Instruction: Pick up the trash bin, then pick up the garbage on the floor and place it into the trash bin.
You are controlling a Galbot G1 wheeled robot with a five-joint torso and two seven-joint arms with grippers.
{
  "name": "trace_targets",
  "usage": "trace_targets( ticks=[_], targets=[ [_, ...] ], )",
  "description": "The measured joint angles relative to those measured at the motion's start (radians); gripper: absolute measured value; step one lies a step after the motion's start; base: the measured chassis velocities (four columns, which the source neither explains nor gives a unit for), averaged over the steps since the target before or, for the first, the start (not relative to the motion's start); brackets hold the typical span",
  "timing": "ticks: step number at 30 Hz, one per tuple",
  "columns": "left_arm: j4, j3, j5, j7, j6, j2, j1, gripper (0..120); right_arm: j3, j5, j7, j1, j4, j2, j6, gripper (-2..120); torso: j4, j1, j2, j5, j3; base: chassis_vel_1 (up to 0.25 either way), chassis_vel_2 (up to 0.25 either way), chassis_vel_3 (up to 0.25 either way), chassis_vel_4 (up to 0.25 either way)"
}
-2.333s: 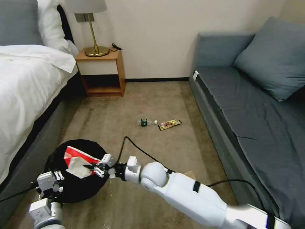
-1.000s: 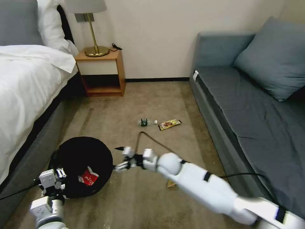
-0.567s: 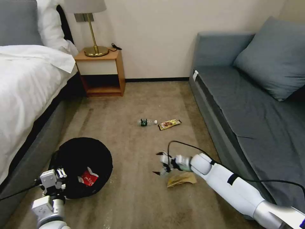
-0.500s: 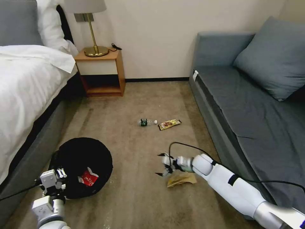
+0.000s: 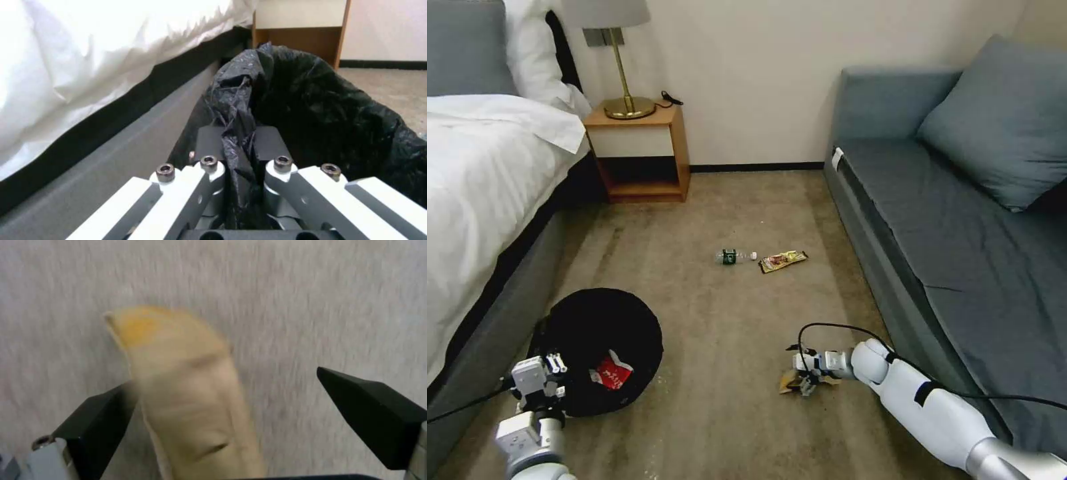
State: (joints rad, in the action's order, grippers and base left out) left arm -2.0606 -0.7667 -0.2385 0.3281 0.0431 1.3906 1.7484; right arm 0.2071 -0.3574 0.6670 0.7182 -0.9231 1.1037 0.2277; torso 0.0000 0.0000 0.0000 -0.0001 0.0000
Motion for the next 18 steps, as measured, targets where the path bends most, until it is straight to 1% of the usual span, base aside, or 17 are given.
trace_targets(
  ticks=[3, 5, 6, 8, 9, 10, 13, 14, 16, 17, 18],
  targets=[
    [0.000, 0.004, 0.011, 0.000, 0.002, 0.009, 0.000, 7, -0.021, -0.011, -0.001, 0.000, 0.027, 0.007, 0.014, 93, 0.0000, 0.000, 0.000, 0.0000, 0.000, 0.000, 0.000, 0.000, 0.000],
    [0.001, 0.005, 0.018, -0.001, 0.004, 0.015, 0.001, 7, -0.033, -0.011, -0.001, 0.001, 0.038, 0.010, 0.023, 85, 0.0000, 0.000, 0.000, -0.0002, 0.000, 0.000, 0.000, 0.000, 0.000],
    [0.001, 0.005, 0.018, -0.001, 0.004, 0.015, 0.001, 7, -0.033, -0.011, -0.001, 0.001, 0.038, 0.010, 0.023, 85, 0.0000, 0.000, 0.000, -0.0002, 0.000, 0.000, 0.000, 0.000, 0.000],
    [0.001, 0.005, 0.021, -0.001, 0.007, 0.016, 0.003, 7, -0.039, -0.003, 0.001, 0.008, 0.035, 0.010, 0.025, 78, -0.0004, 0.000, 0.000, -0.0006, 0.000, 0.000, 0.000, 0.000, 0.000],
    [0.001, 0.005, 0.021, -0.001, 0.007, 0.016, 0.003, 7, -0.039, -0.003, 0.001, 0.008, 0.035, 0.010, 0.025, 78, -0.0004, 0.000, 0.000, -0.0006, 0.000, 0.000, 0.000, 0.000, 0.000],
    [0.001, 0.005, 0.021, -0.001, 0.008, 0.016, 0.004, 7, -0.041, 0.000, 0.001, 0.012, 0.032, 0.010, 0.025, 76, -0.0004, 0.000, 0.000, -0.0006, 0.000, 0.000, 0.000, 0.000, 0.000],
    [0.000, 0.004, 0.023, -0.002, 0.015, 0.018, 0.011, 7, -0.046, 0.008, 0.002, 0.023, 0.023, 0.010, 0.024, 65, -0.0005, 0.000, 0.000, -0.0004, 0.000, 0.000, 0.000, 0.000, 0.000],
    [0.000, 0.004, 0.023, -0.002, 0.015, 0.018, 0.011, 7, -0.046, 0.008, 0.002, 0.023, 0.023, 0.010, 0.024, 65, -0.0005, 0.000, 0.000, -0.0004, 0.000, 0.000, 0.000, 0.000, 0.000],
    [-0.004, 0.003, 0.027, -0.003, 0.022, 0.022, 0.017, 7, -0.048, 0.009, 0.006, 0.031, 0.012, 0.009, 0.021, 55, -0.0002, 0.000, 0.000, 0.0001, 0.000, 0.000, 0.000, 0.000, 0.000],
    [-0.004, 0.003, 0.027, -0.003, 0.022, 0.022, 0.017, 7, -0.048, 0.009, 0.006, 0.031, 0.012, 0.009, 0.021, 55, -0.0002, 0.000, 0.000, 0.0001, 0.000, 0.000, 0.000, 0.000, 0.000],
    [-0.004, 0.003, 0.030, -0.004, 0.024, 0.025, 0.019, 7, -0.048, 0.012, 0.007, 0.034, 0.007, 0.009, 0.019, 48, -0.0001, 0.000, 0.000, 0.0003, 0.000, 0.000, 0.000, 0.000, 0.000]
  ],
)
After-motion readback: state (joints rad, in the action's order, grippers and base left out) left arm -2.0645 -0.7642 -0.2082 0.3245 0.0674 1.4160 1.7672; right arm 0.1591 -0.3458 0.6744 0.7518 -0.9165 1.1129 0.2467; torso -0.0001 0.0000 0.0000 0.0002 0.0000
